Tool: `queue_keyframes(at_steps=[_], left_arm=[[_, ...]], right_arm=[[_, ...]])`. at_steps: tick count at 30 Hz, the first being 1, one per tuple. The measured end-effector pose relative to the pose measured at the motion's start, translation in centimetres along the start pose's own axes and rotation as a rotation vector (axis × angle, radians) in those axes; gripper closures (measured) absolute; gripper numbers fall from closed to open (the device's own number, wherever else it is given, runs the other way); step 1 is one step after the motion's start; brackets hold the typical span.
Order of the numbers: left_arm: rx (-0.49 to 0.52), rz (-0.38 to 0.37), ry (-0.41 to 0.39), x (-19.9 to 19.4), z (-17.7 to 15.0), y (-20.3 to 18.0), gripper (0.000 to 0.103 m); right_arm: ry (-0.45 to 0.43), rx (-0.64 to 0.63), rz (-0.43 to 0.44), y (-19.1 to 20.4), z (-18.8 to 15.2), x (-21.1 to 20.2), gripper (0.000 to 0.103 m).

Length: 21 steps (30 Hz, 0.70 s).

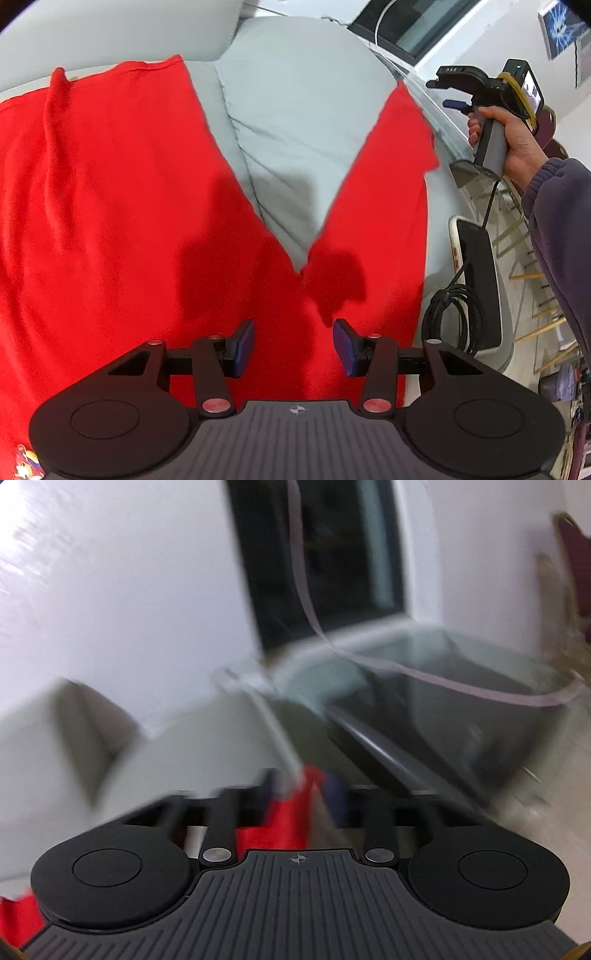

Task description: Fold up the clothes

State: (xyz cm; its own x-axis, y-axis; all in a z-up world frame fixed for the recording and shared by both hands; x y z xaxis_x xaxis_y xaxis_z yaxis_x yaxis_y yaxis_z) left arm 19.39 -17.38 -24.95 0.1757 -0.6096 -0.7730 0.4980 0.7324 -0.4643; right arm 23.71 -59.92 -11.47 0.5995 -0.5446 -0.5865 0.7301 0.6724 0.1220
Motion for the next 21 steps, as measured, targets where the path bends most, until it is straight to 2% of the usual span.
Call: queue_keyframes(at_steps=[4,6,9,11,13,15,17,19,21], left_arm=[[0.036,-0.006,0.003,-1.6,-1.0,-1.2,0.059],[0.068,-0.003,0.007,-3.0,-2.0,-1.8,0.059],[0.115,0.001,0.013,-5.0,-3.5,-2.6,0.058],[0.128,0.021,0.033,-5.9,-5.4,-2.5,0.057],[0.119,0.06,0.056,-5.8,-7.2,-2.1,0.057],[0.082,0.111,0.079,-5.1,-8.6,-1.3,0.059],[0.018,0.176,0.072,-4.2,-9.3,-0.2,0.063],[-0.045,0.196,0.029,-3.7,-9.5,0.8,0.067],[-0.095,0.182,0.002,-3.7,-9.5,1.3,0.067]], right_arm=[[0.001,0.038,-0.015,-2.0,-0.3,-2.6,0.052],[-0.013,0.027,-0.008,-2.5,0.2,-5.5,0.052],[-0.03,0.014,0.011,-2.9,0.6,-10.4,0.047],[0.019,-0.008,0.04,-2.7,-0.7,-12.9,0.04],[0.074,-0.032,0.071,-2.5,-2.3,-15.3,0.04],[0.17,-0.08,0.118,-1.5,-4.9,-15.9,0.041],[0.291,-0.126,0.161,-0.6,-8.1,-15.5,0.052],[0.387,-0.121,0.195,-0.1,-10.8,-14.3,0.07],[0.433,-0.071,0.229,0.1,-12.5,-13.1,0.072]])
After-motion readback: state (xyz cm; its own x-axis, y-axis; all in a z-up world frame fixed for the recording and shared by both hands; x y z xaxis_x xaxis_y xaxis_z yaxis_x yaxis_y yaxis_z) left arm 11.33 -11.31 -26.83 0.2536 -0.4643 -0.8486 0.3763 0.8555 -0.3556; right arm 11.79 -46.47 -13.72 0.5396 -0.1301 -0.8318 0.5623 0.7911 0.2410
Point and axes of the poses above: each gripper's, at about its wrist camera, not at the fingertips, and x roughly the way its jaws point, y to its left, z to its top, the point moved 10 cm from there along x, roughly the way its jaws point, and after that the axes turned 2 degrees about -z, right-handed, at the moved point
